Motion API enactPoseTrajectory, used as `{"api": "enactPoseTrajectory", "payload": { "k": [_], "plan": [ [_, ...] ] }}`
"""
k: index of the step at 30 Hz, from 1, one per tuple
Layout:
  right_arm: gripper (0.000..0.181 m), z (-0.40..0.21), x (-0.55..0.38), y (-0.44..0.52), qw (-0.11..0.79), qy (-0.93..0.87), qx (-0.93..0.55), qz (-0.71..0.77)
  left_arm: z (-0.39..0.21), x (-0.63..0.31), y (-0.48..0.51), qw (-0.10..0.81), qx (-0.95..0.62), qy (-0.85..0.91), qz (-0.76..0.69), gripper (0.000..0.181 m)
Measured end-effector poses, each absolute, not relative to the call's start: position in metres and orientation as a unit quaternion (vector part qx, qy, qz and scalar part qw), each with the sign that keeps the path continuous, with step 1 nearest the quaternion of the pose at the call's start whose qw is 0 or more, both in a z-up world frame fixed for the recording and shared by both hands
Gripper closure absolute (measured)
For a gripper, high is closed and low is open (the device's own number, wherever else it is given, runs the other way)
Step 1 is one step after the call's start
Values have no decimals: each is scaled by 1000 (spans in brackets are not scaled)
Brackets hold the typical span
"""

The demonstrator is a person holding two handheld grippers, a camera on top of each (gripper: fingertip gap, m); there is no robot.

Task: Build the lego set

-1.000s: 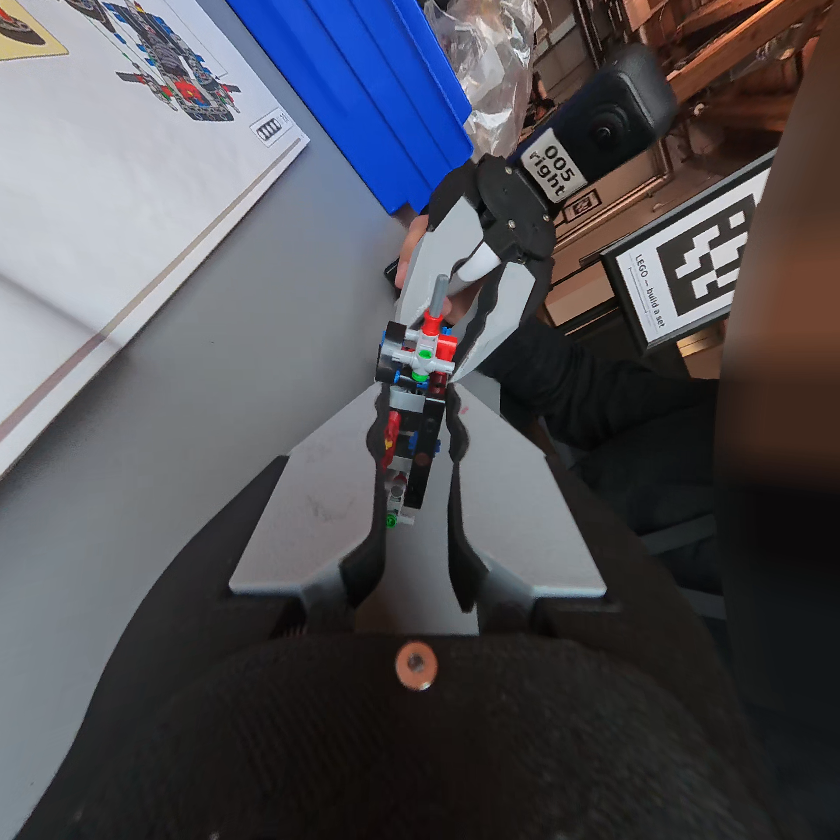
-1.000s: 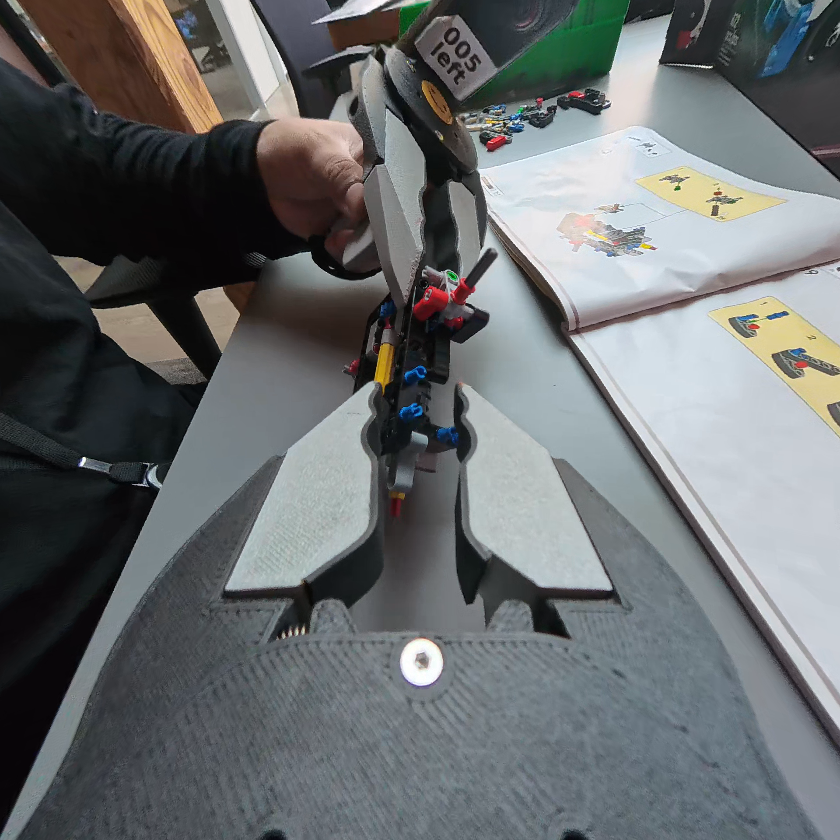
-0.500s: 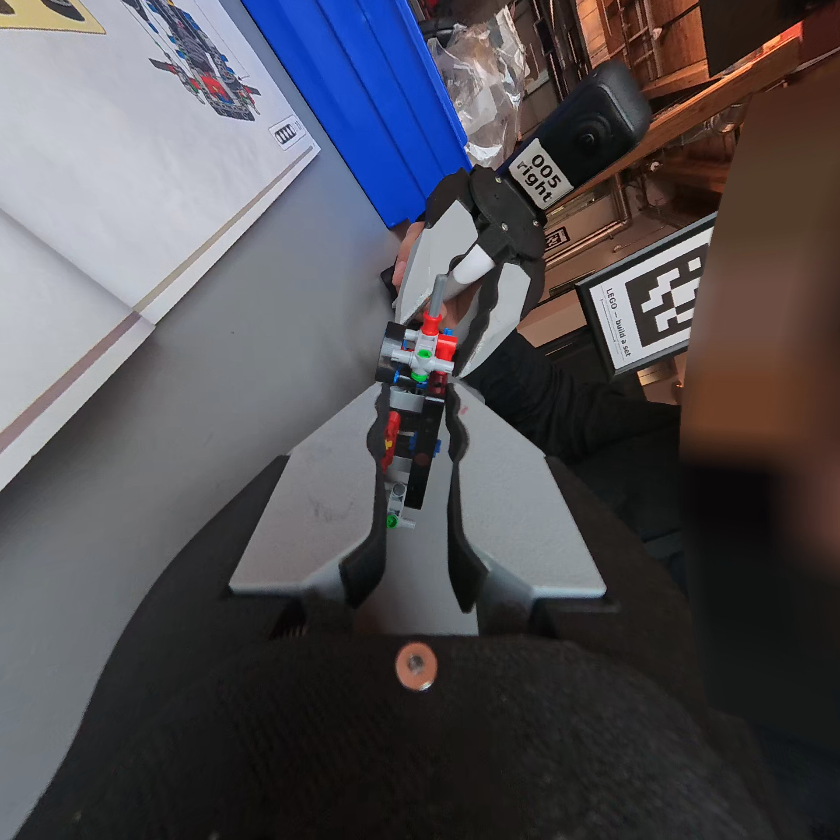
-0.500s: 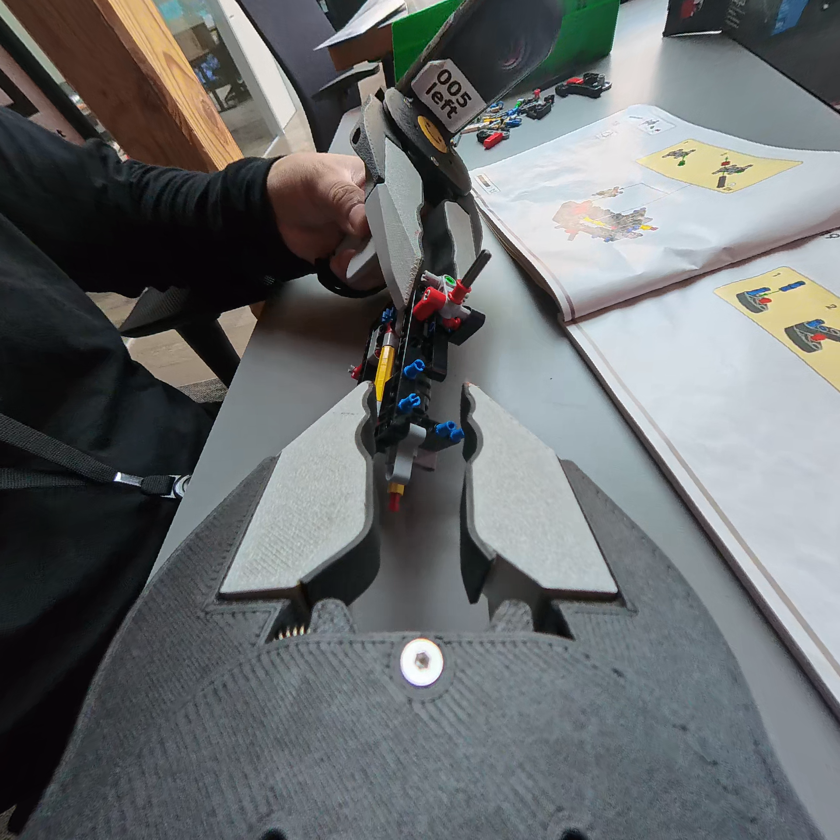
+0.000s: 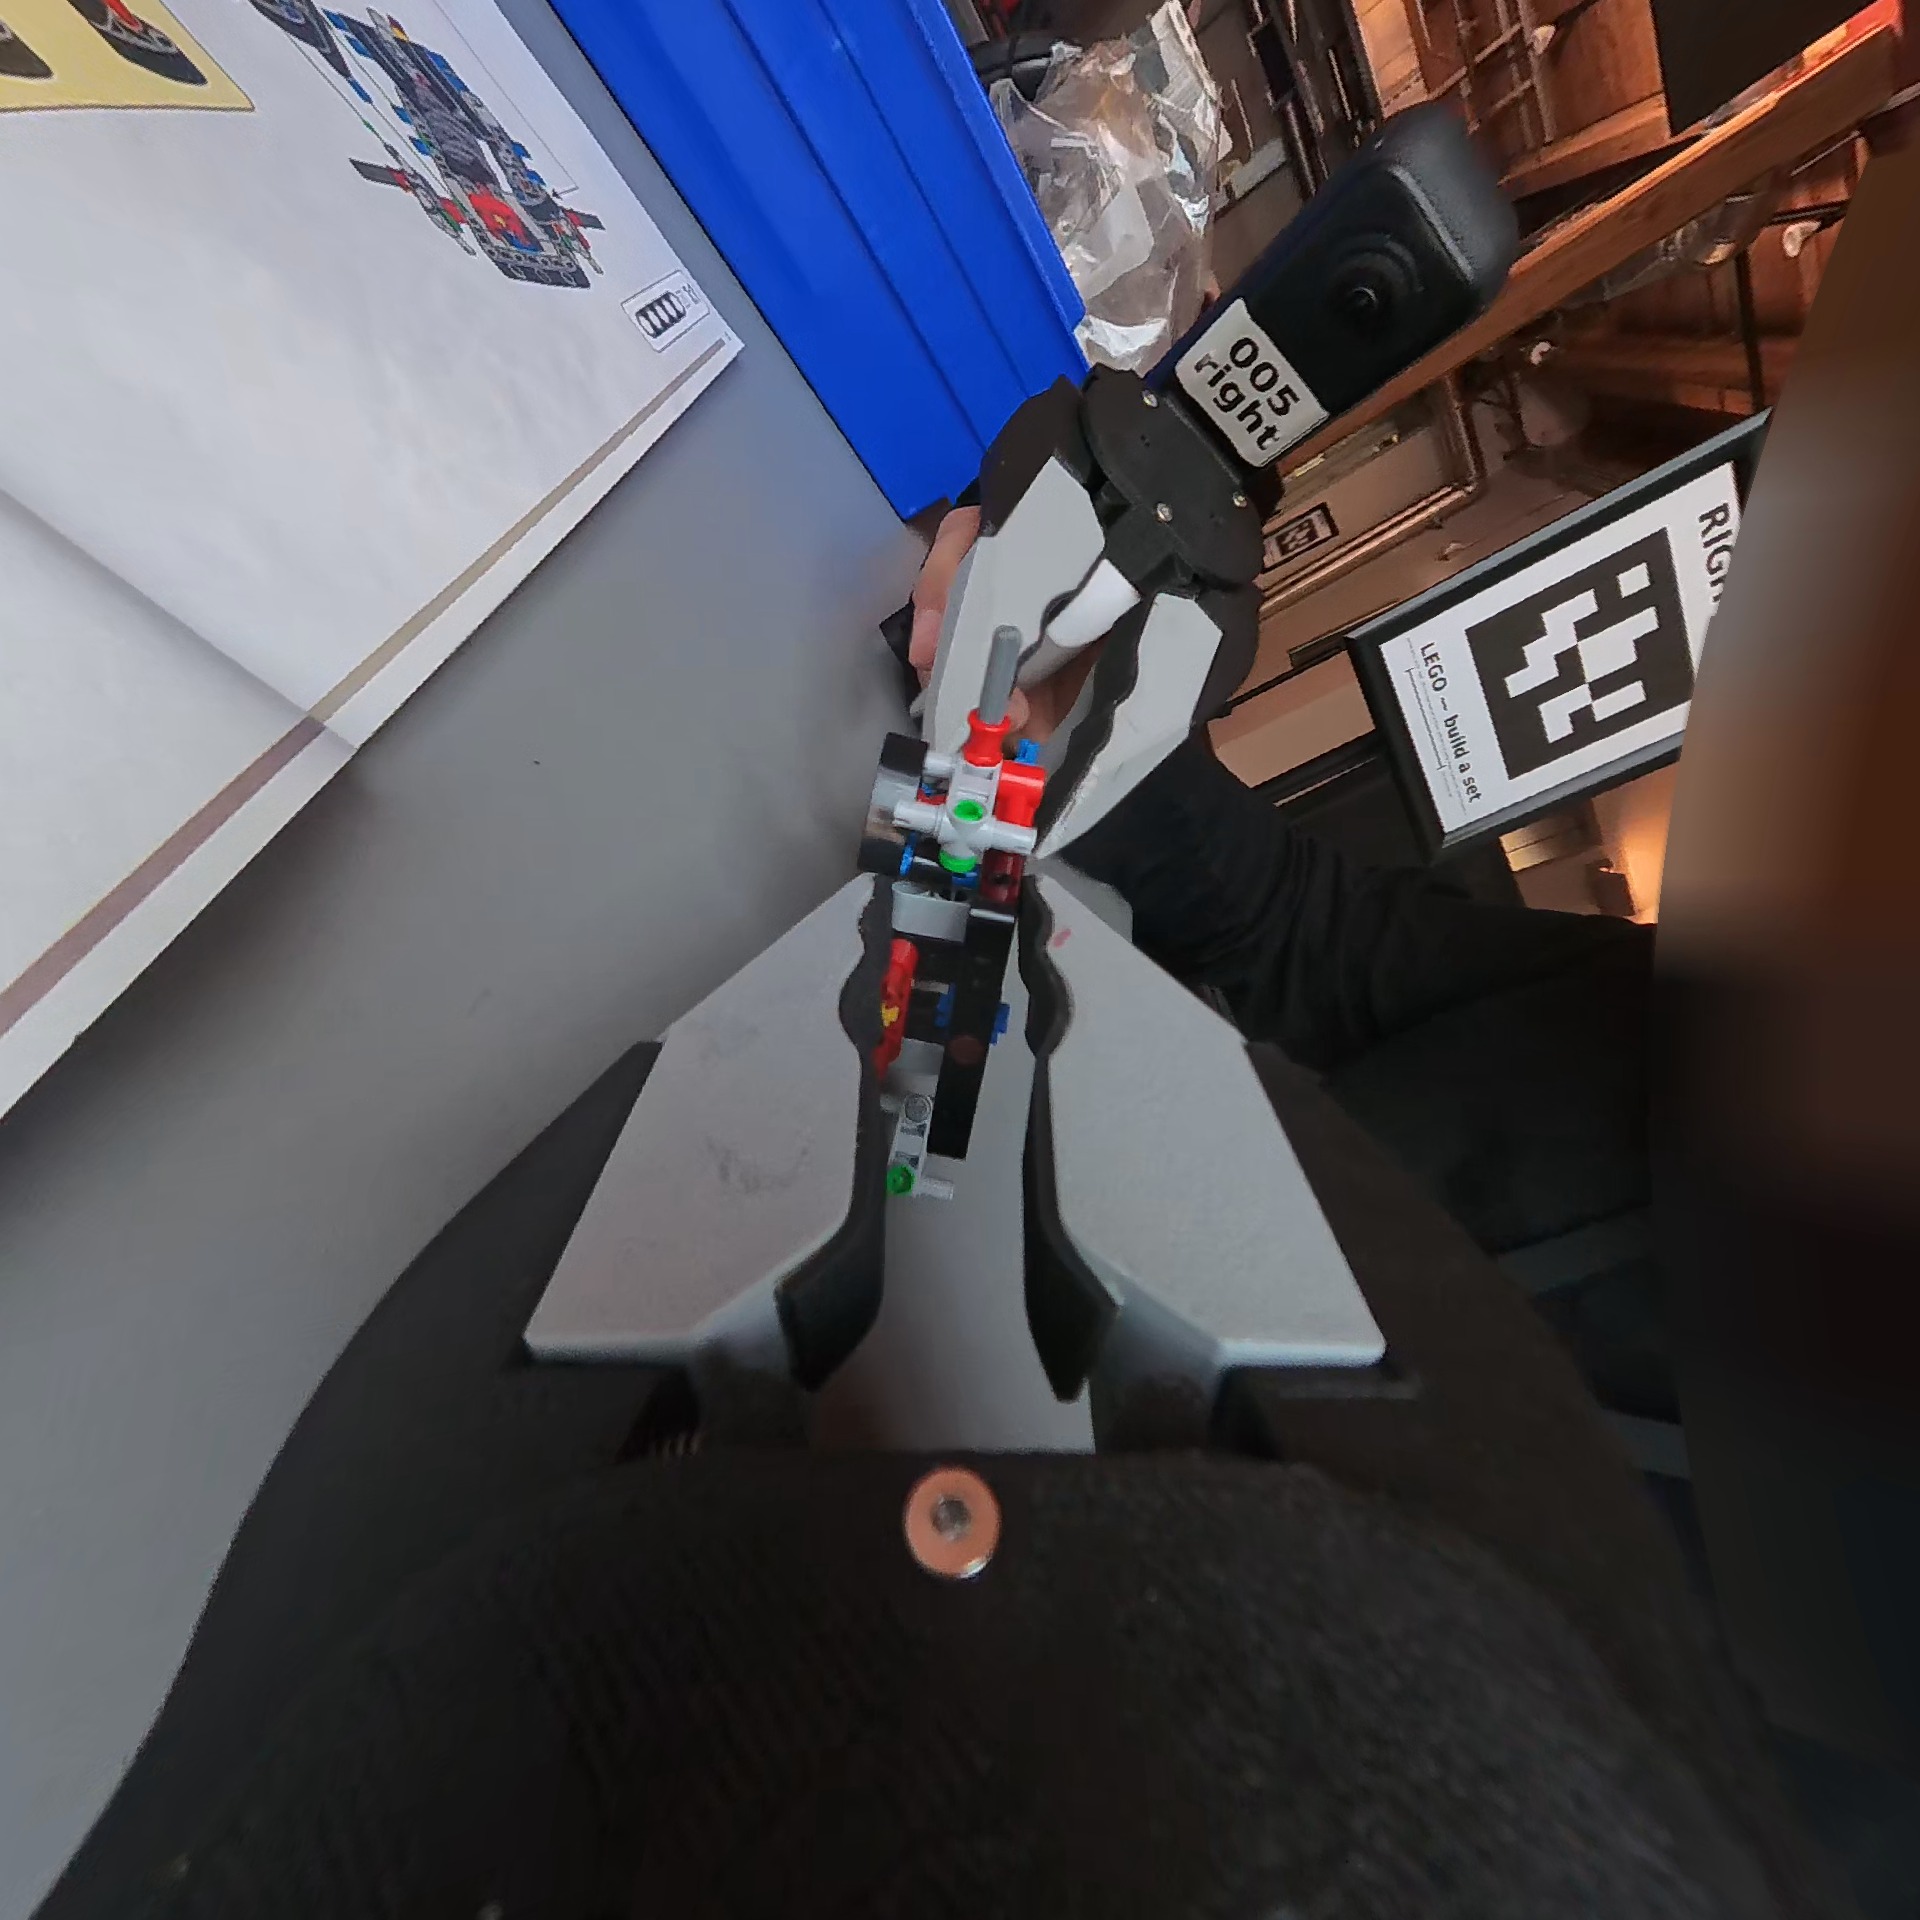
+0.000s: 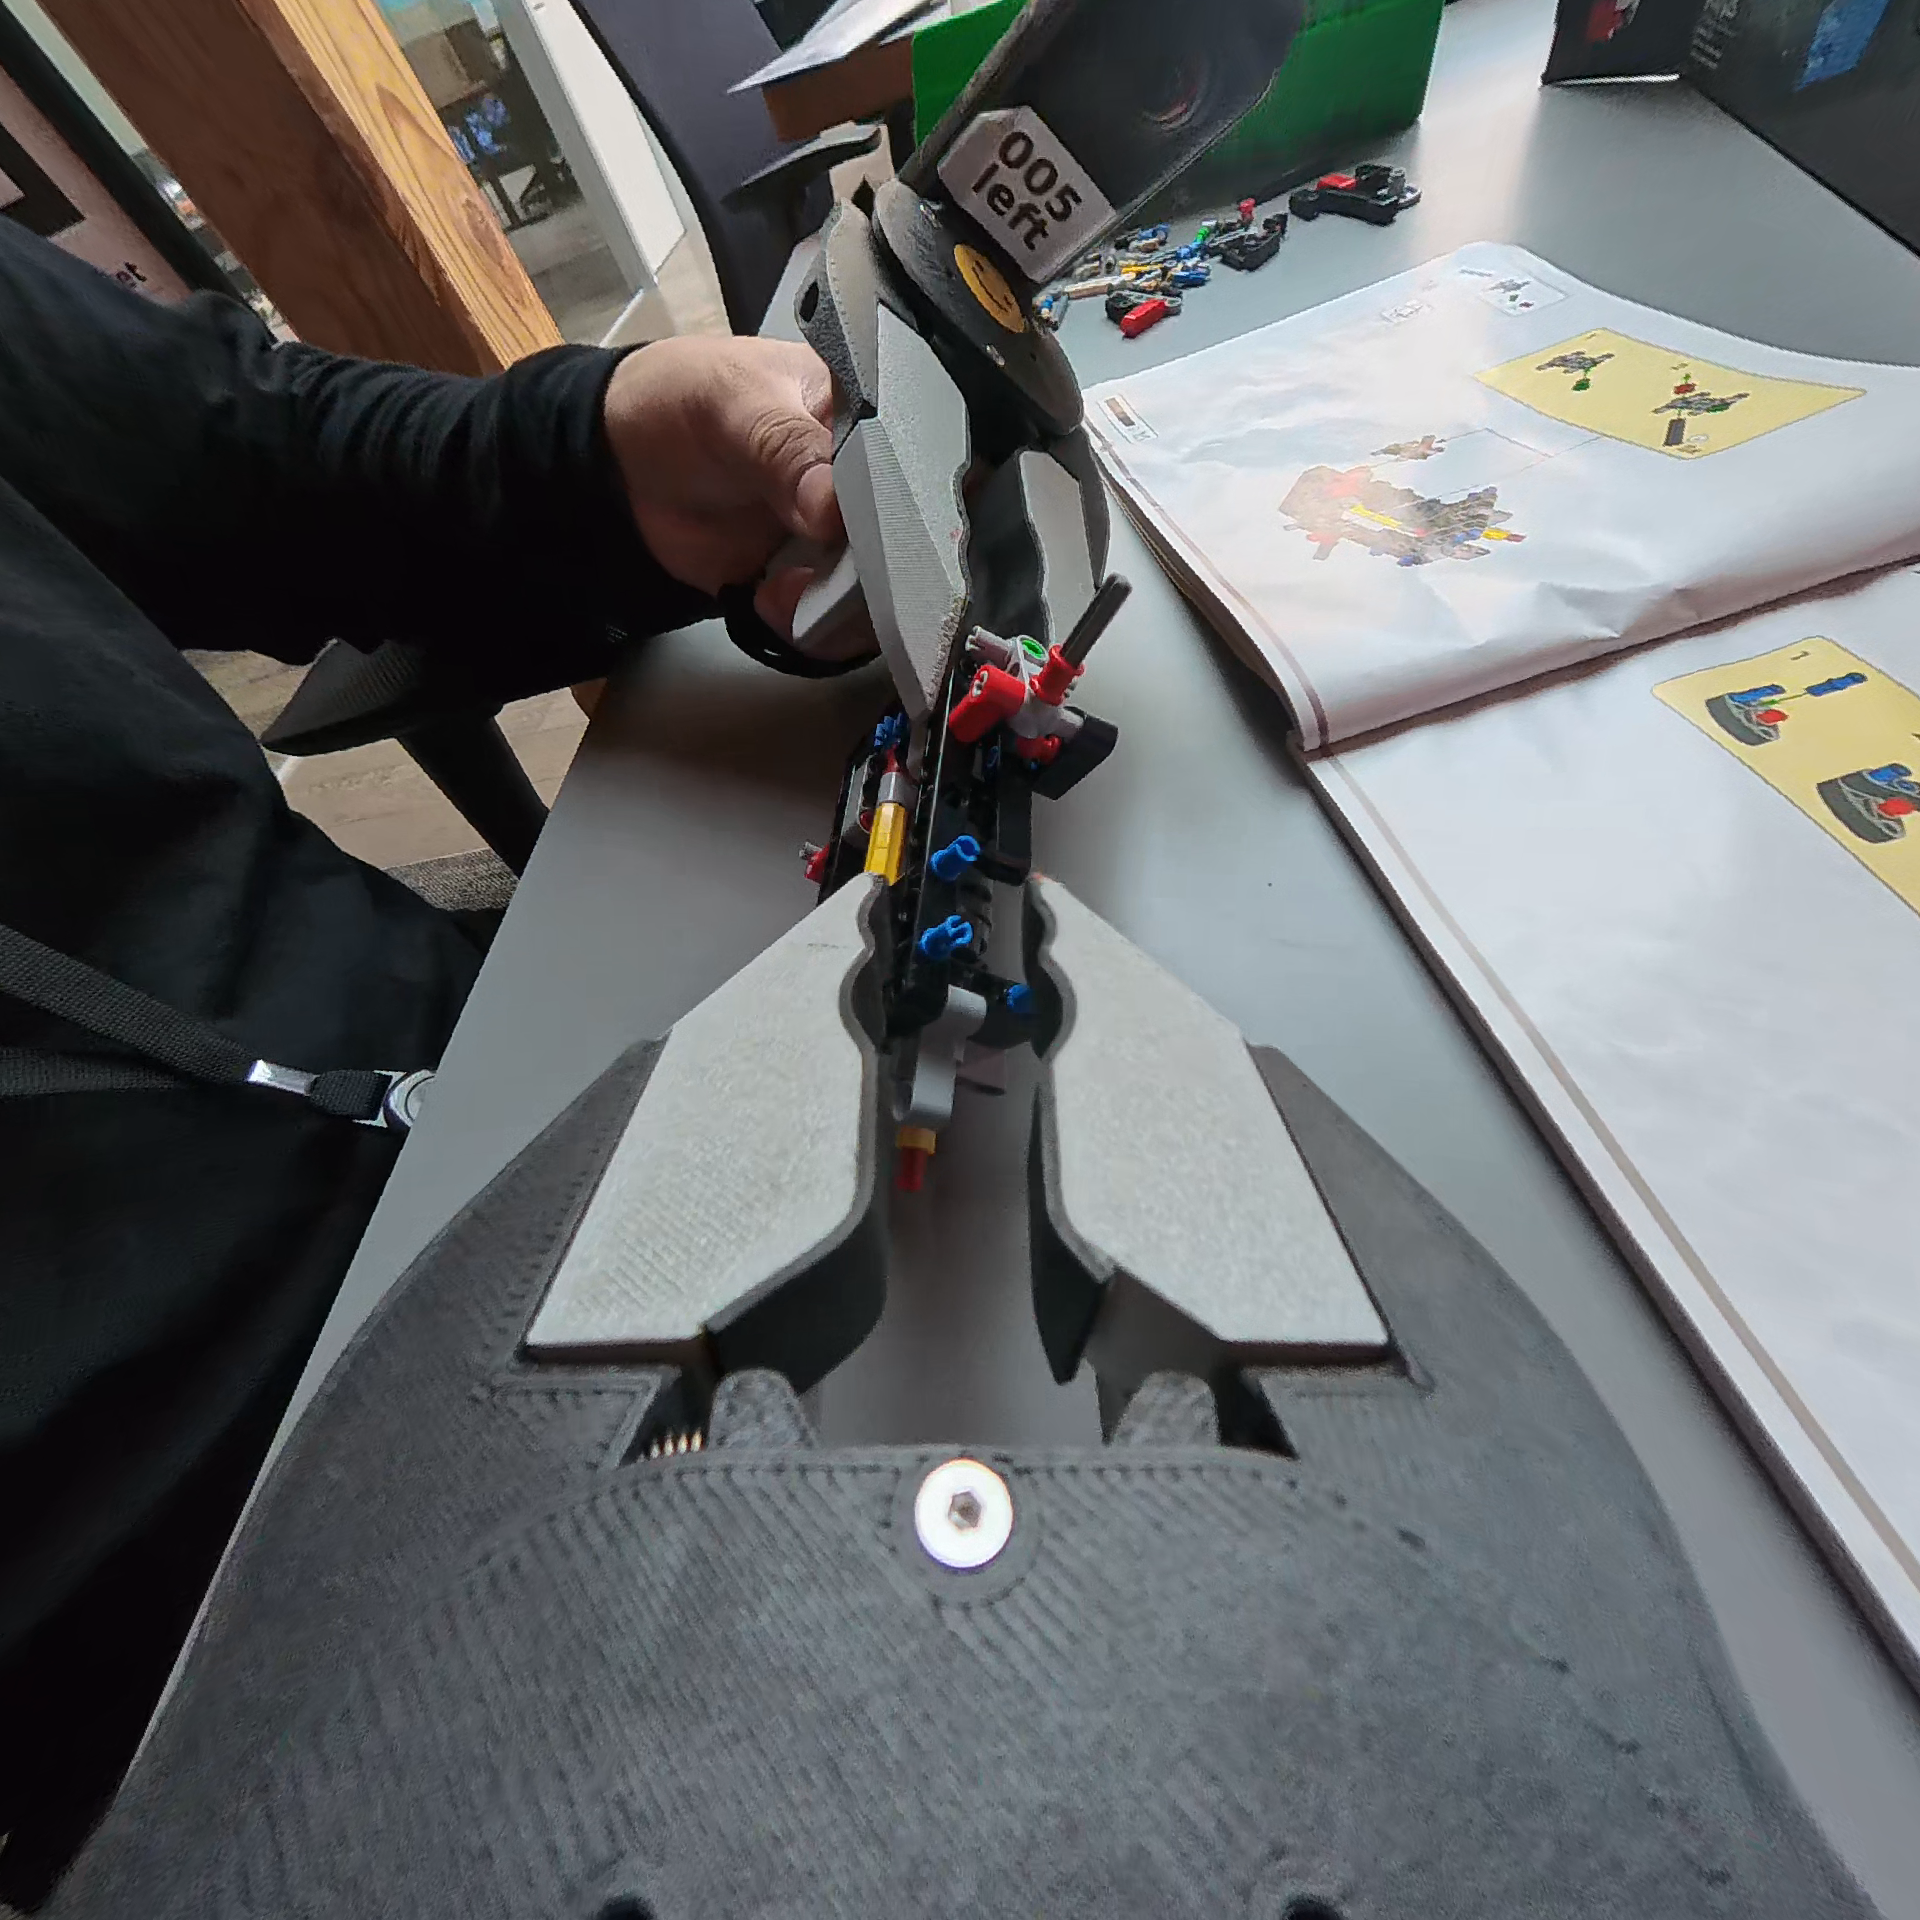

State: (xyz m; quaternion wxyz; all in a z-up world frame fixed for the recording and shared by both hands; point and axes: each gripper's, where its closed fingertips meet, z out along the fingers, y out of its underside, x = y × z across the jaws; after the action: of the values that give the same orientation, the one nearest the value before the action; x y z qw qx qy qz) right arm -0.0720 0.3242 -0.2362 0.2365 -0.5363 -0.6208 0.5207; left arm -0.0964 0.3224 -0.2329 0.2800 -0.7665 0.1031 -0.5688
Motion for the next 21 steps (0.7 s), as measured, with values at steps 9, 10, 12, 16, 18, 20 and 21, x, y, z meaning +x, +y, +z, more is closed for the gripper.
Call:
{"api": "enactPoseTrajectory", "payload": {
  "k": [9,10,12,16,18,20,21],
  "plan": [
    [159,-234,-75,322,238,-619,-531,528,-232,-93,319,287,-768,126,-558,160],
    [158,-234,-75,322,238,-620,-530,528,-232,-93,318,287,-768,128,-558,160],
    [156,-234,-74,322,237,-620,-530,528,-232,-92,317,290,-769,133,-554,160],
    [156,-234,-73,319,222,-618,-530,536,-230,-91,315,301,-775,148,-536,160],
    [153,-235,-73,318,212,-616,-532,541,-229,-90,314,305,-778,157,-527,160],
    [156,-235,-73,316,202,-615,-532,546,-228,-89,313,307,-780,161,-521,160],
    [157,-235,-73,315,199,-615,-531,548,-228,-89,313,308,-780,162,-519,160]
  ]
}}
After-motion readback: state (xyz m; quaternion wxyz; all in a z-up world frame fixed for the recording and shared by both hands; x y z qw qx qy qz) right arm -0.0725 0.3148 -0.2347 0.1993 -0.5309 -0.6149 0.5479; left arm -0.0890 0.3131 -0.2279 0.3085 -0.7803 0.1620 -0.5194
